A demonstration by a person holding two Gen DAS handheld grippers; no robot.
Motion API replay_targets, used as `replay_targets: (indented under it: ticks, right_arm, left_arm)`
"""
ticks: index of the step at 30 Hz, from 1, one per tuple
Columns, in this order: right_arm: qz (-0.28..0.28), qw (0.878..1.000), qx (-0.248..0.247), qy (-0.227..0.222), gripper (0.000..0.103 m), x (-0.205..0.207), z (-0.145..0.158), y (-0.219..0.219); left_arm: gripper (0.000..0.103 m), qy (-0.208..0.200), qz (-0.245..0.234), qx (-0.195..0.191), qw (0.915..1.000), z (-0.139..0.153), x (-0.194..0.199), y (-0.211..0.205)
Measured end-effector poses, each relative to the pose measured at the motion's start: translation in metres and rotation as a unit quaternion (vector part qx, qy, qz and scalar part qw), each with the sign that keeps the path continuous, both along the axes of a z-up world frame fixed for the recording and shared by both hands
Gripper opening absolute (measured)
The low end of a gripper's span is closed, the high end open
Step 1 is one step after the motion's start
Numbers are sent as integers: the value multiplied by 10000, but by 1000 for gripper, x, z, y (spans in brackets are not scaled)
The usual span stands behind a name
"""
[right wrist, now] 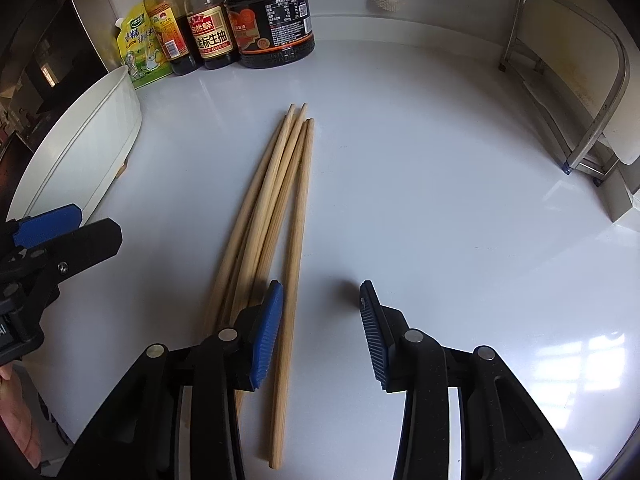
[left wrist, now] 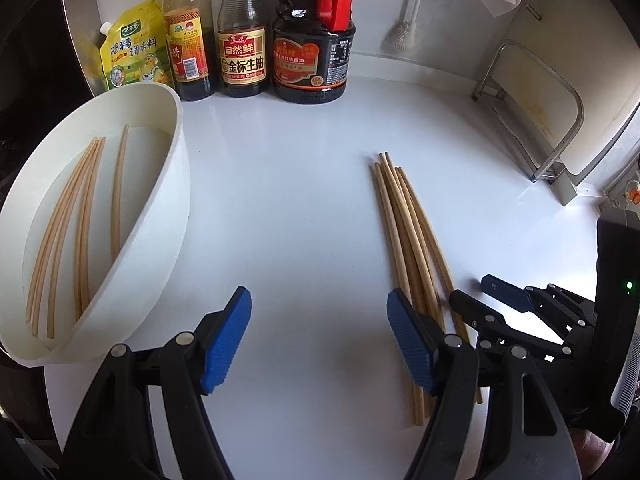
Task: Organize utensils
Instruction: 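Close the right tool on one chopstick while the left tool grasps another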
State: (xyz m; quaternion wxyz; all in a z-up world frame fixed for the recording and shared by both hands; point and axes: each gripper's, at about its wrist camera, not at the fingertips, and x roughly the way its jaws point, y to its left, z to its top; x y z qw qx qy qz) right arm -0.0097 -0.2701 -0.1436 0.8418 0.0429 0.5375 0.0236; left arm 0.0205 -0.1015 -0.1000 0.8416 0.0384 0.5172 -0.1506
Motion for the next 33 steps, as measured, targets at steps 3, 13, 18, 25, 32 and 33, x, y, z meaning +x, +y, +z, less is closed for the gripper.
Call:
replay_targets:
  ticks: [3,13,18,25,32,33]
  right_arm:
    - [-47,10000,71,-41,38,-2,0,-8]
    - [-149,9996,188,-153,38,-8,-1,-32]
    - [-137,9995,238,-176,38,-10,-1,-35]
    - [-131,9995,233,-188,38,-9,-1,-35]
    - [-89,9996,183,-190,38,-8,-1,-33]
    - [-74,9997,165,-191,38,-8,-1,-31]
  left_arm:
    - [70,68,-90,-24,9999,-7,-1,-10]
    - [70,240,-262,11,9994,-32,-3,-35]
    - [70,287,-215,56,9993,-40,0,-37]
    - [71,265,-197,151,9993,-44,1,-39]
    - [74,205,-155,286,9993,-46,3,-40]
    - [74,198,-143,359,9991,-46,3,-40]
